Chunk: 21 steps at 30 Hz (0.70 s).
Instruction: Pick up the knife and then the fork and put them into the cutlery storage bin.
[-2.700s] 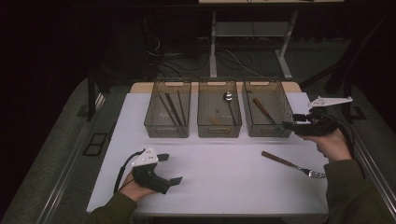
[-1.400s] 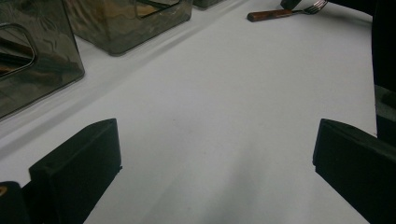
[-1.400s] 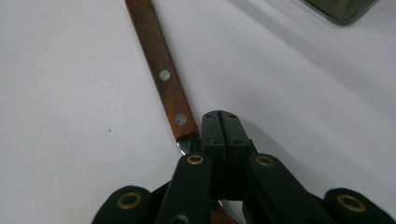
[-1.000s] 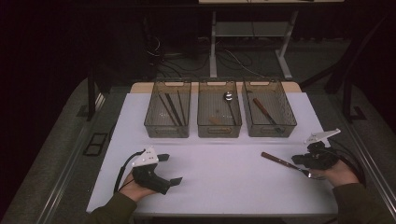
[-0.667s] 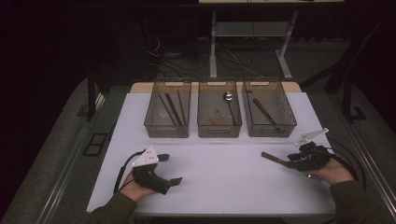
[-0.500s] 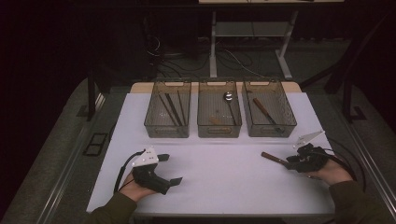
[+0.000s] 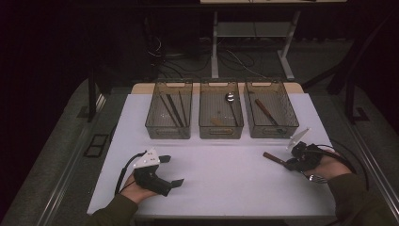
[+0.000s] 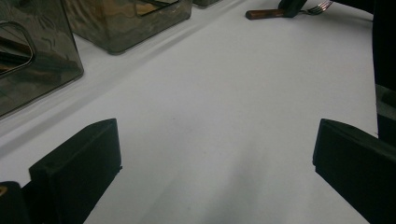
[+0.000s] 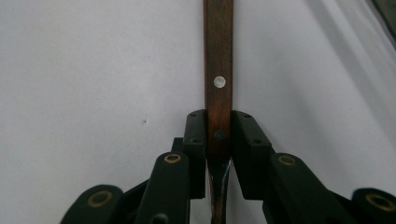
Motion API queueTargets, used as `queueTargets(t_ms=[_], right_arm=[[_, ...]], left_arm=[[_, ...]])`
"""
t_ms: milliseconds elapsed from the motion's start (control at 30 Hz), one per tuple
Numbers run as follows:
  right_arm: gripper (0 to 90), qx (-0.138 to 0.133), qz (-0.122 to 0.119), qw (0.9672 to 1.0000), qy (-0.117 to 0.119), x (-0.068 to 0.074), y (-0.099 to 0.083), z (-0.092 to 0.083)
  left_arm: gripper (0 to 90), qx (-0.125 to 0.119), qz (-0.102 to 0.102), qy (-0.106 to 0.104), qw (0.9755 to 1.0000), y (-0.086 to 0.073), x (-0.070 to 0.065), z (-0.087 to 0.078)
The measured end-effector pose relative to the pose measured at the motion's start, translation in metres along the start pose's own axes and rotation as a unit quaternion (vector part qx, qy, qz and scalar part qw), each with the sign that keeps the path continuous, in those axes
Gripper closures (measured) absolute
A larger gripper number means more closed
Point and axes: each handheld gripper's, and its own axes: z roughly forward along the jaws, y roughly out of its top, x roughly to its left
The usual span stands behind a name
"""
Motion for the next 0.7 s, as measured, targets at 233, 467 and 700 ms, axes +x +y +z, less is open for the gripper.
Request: queueTargets(t_ms=[233,467,700], right_arm=[[76.1,0.094,-0.016,0.9954,0.009,-0.002,0.026,0.004],[77.0,0.113,-0.014,0.9932,0.024,-0.005,0.032,0.005],[76.9,0.011,0.01,0.9998,0.014,-0.012,0.021,-0.01]], left_arm=[[0.2,0.0,0.001,-0.001,1.0,0.0,0.0,0.0],[0.2,0.0,0.0,-0.001,1.0,0.0,0.0,0.0],[0.2,-0.001,0.001,-0.001,1.0,0.0,0.0,0.0]])
